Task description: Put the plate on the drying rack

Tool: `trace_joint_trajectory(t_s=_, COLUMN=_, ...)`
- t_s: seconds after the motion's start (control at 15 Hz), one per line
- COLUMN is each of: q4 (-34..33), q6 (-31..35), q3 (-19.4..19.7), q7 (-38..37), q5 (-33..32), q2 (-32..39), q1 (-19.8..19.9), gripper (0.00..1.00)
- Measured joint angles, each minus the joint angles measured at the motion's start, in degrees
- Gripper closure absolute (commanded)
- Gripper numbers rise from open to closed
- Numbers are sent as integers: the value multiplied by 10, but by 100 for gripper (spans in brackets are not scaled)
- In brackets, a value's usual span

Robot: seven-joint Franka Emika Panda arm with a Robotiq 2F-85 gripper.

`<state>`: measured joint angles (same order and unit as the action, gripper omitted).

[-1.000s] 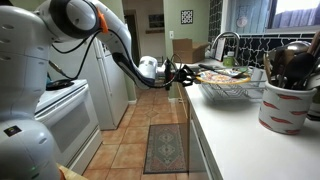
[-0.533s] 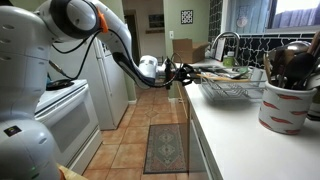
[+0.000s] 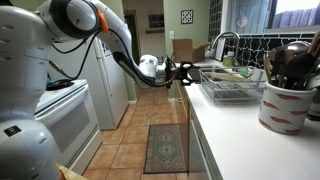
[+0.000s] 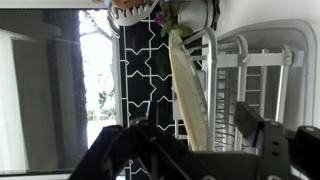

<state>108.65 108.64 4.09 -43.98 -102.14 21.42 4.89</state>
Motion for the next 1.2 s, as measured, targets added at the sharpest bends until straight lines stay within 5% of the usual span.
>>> trace_joint_trajectory(t_s=0.2, q4=0, q6=-1, q3=0, q7=0, q5=0, q2=0, q1=0, gripper=27)
trace_joint_trajectory(t_s=0.47, q4=0, q6=-2, q3=-1, q7=0, q5=-2, q2=-1, q1=0, gripper=0)
trace_joint_trajectory(t_s=0.87, q4=5, q6=5, q3=-22, q7=53, q5=25, q2=-48, q1=-4, gripper=0)
trace_joint_trajectory(t_s=1.2, q4=10, q6=68, q3=-31, q7=213, q5=165, q2=-140, q1=-4, gripper=0)
